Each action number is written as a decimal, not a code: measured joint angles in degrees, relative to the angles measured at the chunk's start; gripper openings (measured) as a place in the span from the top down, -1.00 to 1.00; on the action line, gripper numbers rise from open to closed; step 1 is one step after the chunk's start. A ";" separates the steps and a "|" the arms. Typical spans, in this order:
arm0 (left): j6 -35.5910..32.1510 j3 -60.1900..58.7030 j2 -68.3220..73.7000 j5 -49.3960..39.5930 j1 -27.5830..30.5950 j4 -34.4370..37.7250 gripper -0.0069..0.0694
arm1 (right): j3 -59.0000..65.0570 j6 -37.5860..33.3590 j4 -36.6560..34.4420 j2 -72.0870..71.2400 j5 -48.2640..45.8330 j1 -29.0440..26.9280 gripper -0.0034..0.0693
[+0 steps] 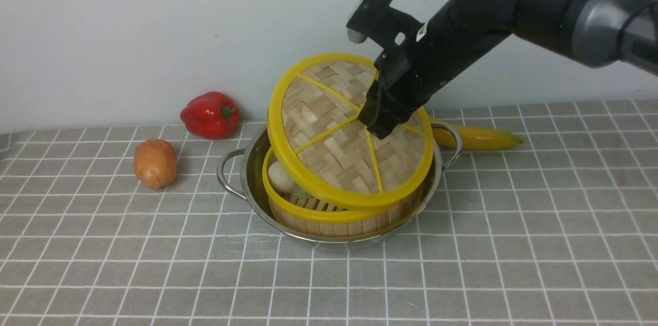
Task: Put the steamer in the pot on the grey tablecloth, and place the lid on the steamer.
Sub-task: 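Place the bamboo steamer lid onto the steamer basket in the pot with the right gripper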
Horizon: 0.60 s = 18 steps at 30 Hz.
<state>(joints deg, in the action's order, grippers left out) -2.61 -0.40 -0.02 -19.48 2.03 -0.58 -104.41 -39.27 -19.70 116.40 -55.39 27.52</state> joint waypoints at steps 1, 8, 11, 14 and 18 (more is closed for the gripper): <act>0.00 0.00 0.00 0.00 0.00 0.00 0.18 | 0.00 -0.39 -0.11 0.00 0.00 0.00 0.51; 0.00 0.00 0.00 0.00 0.00 0.00 0.18 | -0.08 -2.40 -0.16 0.00 0.37 0.57 0.51; 0.00 0.00 0.00 0.00 0.00 0.00 0.18 | -0.08 -3.09 -0.43 0.00 1.47 1.04 0.51; 0.00 0.00 0.00 0.00 0.00 0.00 0.18 | -0.08 -3.08 -0.56 0.00 1.66 1.09 0.51; 0.00 0.00 0.00 0.00 0.00 0.00 0.18 | -0.08 -3.08 -0.56 0.00 1.66 1.09 0.51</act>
<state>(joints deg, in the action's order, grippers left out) -2.61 -0.40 -0.02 -19.48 2.03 -0.58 -104.50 -42.35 -20.26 116.40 -53.73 28.62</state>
